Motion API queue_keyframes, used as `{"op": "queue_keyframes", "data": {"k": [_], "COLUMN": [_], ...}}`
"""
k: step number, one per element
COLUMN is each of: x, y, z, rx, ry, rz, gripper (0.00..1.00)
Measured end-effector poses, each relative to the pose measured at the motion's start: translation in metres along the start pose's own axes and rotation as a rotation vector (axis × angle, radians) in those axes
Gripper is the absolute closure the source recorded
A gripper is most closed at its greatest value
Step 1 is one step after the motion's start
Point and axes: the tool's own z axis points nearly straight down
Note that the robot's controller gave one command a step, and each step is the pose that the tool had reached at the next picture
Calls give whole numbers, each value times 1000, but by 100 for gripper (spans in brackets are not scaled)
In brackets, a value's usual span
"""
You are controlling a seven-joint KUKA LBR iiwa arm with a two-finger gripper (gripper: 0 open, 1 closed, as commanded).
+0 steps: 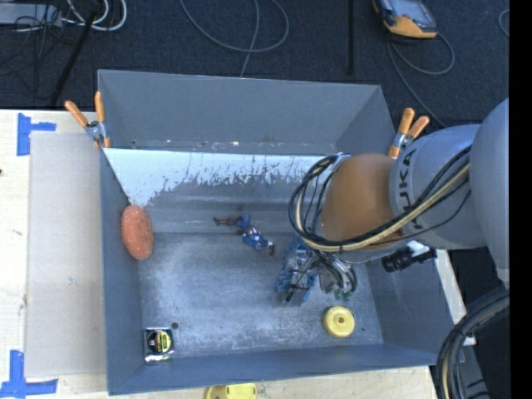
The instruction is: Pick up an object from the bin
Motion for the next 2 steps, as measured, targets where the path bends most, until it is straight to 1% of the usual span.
{"op": "queue_keyframes", "data": {"k": [1,2], "x": [0,16], "y": [0,9], "z": [0,-39], "rx": [0,2], "ry": [0,12], "rz": [0,5], "gripper": [100,100]}}
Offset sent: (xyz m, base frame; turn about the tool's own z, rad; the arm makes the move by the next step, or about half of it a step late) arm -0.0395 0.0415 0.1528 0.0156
